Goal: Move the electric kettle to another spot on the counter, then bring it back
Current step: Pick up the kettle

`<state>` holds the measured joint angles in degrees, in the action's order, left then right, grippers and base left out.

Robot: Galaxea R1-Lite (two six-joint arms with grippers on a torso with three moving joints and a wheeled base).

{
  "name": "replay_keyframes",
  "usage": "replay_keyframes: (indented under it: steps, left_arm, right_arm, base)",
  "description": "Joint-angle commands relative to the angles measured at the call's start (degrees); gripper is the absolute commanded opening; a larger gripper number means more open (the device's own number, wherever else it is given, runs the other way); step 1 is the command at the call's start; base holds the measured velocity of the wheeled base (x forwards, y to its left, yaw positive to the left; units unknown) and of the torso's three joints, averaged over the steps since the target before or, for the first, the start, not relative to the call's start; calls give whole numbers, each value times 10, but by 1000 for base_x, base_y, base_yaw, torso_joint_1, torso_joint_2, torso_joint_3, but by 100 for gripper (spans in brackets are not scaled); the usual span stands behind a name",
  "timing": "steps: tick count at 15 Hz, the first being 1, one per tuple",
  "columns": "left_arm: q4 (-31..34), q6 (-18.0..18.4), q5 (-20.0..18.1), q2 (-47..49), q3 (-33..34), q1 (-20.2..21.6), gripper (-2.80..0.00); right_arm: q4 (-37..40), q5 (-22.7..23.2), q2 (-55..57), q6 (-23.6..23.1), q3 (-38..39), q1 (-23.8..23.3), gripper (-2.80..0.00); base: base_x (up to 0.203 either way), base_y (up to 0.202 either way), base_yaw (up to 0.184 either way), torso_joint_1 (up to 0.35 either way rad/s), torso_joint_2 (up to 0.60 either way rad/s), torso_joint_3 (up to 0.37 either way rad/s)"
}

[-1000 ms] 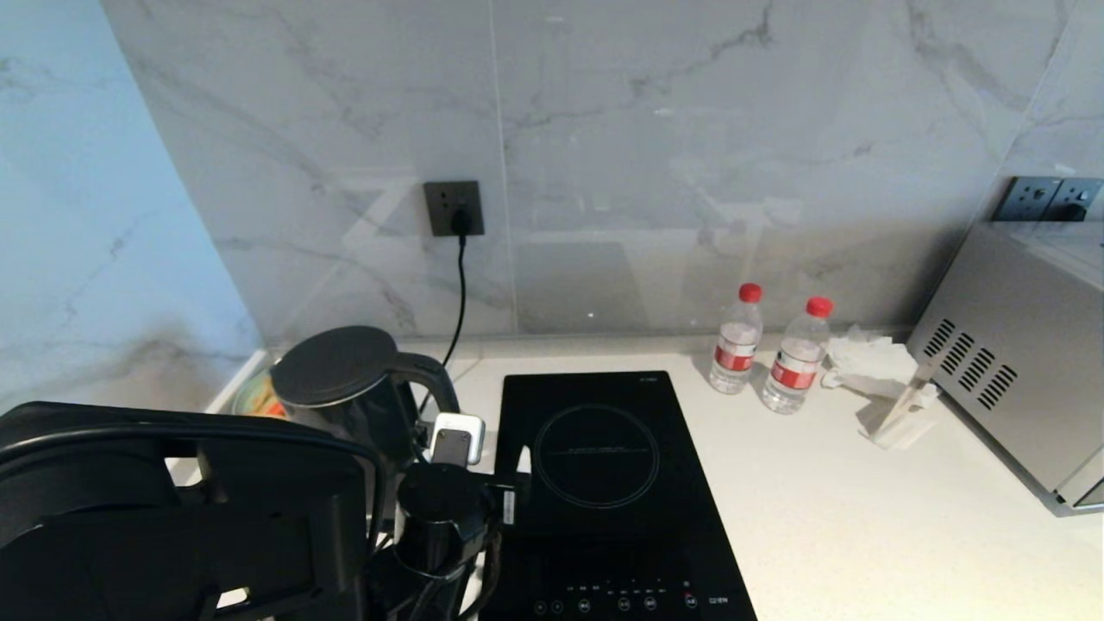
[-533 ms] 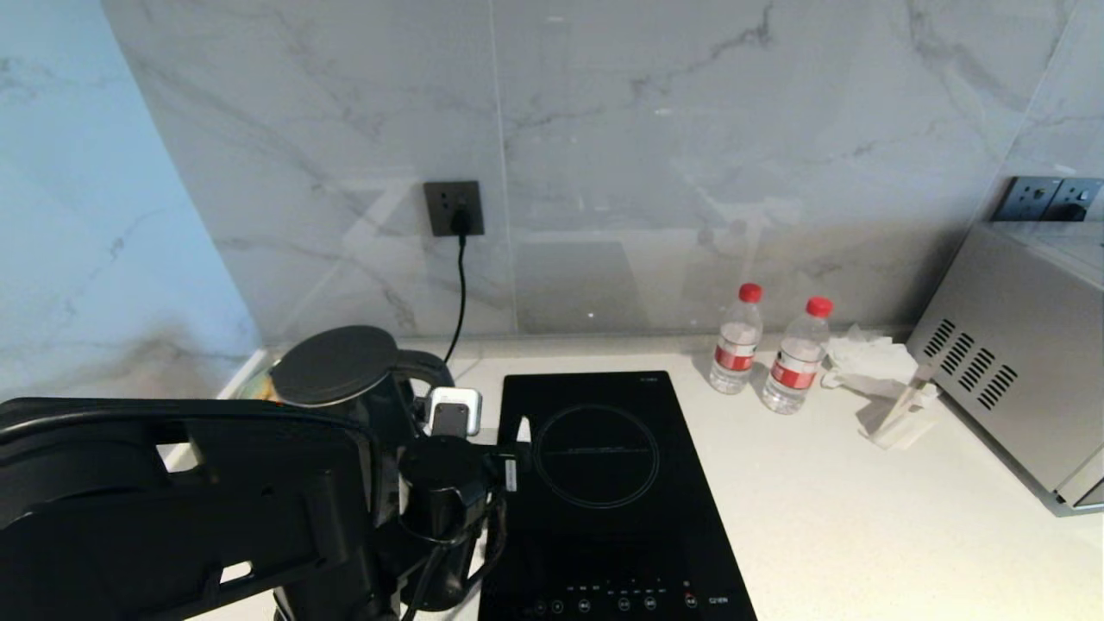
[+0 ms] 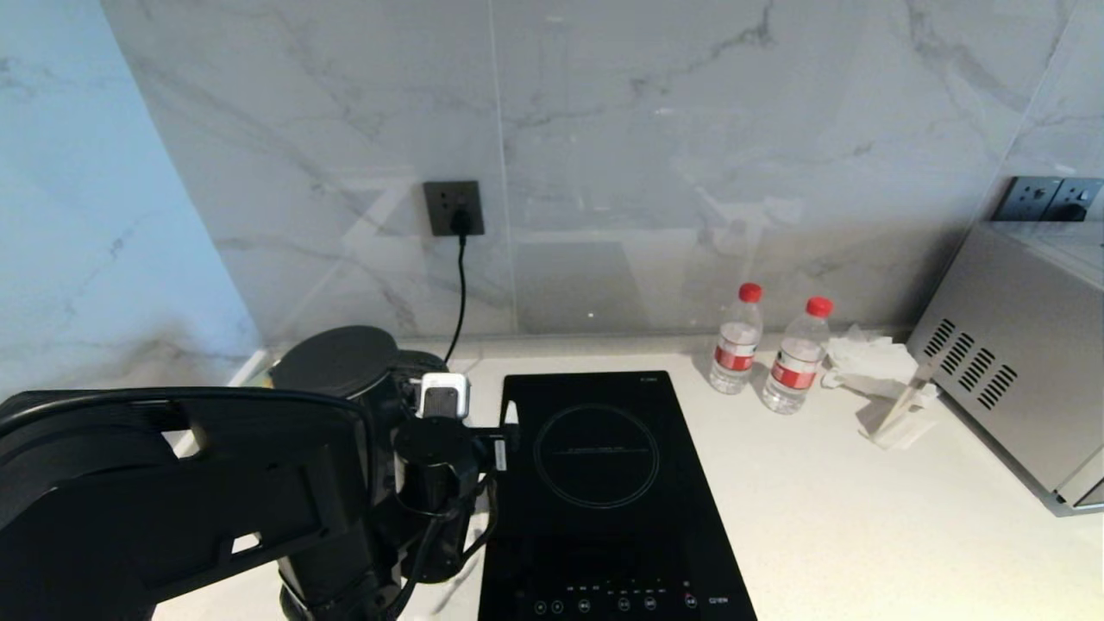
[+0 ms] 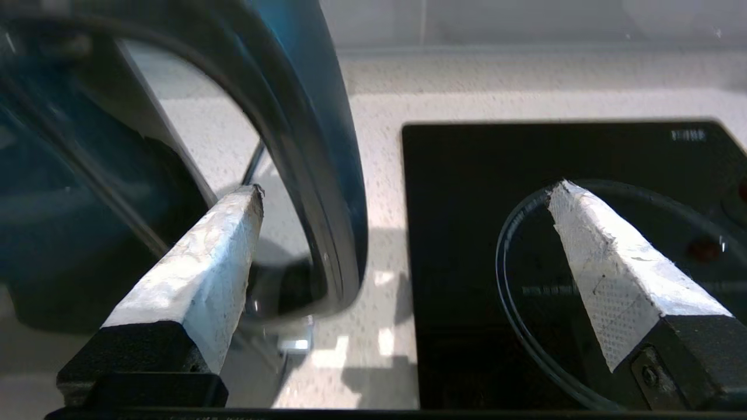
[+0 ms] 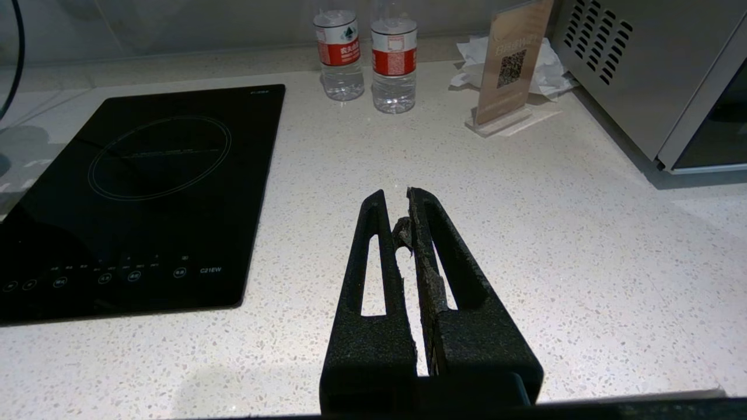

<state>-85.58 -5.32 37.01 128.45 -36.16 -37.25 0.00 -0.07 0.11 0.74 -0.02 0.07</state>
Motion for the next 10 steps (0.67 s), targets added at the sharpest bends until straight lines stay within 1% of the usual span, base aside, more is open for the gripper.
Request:
replay_keyframes:
  steps: [1, 4, 10]
  left_arm:
    - [-4, 0, 3, -1, -10, 5, 0]
    - [12, 0, 2, -3, -27, 13, 0]
    - [17, 0, 2, -4, -51, 38, 0]
  right_arm:
    - [0, 0, 0, 0, 0, 0, -280]
    - [0, 0, 0, 0, 0, 0, -280]
    - [0, 0, 0, 0, 0, 0, -280]
  base:
    - [0, 0, 0, 0, 0, 0]
    - [0, 0, 0, 0, 0, 0]
    - [0, 0, 0, 0, 0, 0]
